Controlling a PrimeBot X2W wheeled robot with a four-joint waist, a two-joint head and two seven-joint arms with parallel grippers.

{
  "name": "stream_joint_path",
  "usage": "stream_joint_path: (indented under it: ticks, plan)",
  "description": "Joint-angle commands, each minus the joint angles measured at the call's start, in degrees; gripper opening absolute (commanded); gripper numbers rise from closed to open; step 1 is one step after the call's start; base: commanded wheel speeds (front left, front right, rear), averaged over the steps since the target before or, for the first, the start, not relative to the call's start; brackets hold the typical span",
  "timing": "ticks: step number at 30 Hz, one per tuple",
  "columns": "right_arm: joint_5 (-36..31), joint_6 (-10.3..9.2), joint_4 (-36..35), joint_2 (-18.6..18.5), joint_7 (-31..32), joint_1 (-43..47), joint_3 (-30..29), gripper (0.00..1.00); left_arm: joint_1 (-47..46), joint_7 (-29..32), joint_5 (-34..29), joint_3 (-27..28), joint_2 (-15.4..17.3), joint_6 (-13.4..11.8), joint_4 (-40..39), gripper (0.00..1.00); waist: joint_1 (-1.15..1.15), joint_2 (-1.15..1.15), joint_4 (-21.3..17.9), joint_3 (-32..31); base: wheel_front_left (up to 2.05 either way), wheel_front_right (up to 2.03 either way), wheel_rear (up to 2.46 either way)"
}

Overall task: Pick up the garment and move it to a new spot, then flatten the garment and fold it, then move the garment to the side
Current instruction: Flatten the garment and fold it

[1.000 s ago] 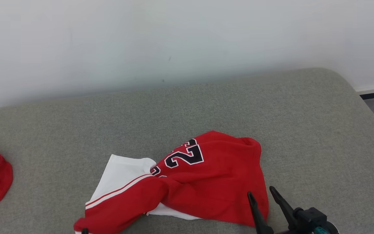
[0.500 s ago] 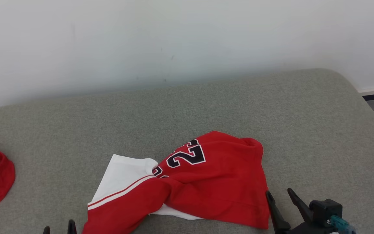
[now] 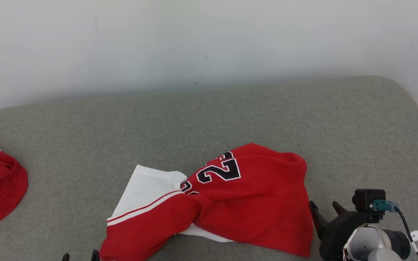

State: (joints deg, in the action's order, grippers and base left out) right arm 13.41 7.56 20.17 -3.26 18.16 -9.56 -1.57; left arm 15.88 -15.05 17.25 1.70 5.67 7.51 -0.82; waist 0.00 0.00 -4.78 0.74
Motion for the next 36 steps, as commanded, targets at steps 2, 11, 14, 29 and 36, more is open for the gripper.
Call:
stream_joint_path:
  ticks: [2, 11, 14, 29, 36]
  plan:
    - [-1.3, -0.13, 1.3, 0.1, 1.8, -1.8, -0.4, 1.00, -0.2, -0.2, 0.2, -0.2, 0.6, -0.1, 0.2, 1.00, 0.00, 0.00, 1.3, 1.3, 0.00, 0.00, 0.00]
    - [-7.0, -0.13, 7.9, 0.4, 6.8, -6.8, -3.5, 1.00, -1.8, -0.2, 0.9, 1.1, 0.2, -0.1, 3.2, 1.00, 0.00, 0.00, 4.2, 3.7, 0.00, 0.00, 0.00]
    - [-7.4, -0.13, 9.9, 0.4, 6.9, -7.6, -3.9, 1.00, -2.3, -0.2, 1.0, 2.0, -0.2, -0.1, 4.4, 1.00, 0.00, 0.00, 5.0, 4.2, 0.00, 0.00, 0.00]
    - [-7.1, -0.12, 12.5, 0.3, 2.5, -8.6, -4.2, 0.00, -1.5, -0.2, 0.2, 2.9, -0.9, -0.1, 6.1, 1.00, 0.00, 0.00, 6.1, 3.8, 0.00, 0.00, 0.00]
    - [-7.9, -0.12, 6.9, 0.3, 1.1, -7.2, -6.5, 0.00, -0.6, -0.2, 0.2, 2.7, -1.2, -0.1, 6.2, 1.00, 0.00, 0.00, 5.5, 2.8, 0.00, 0.00, 0.00]
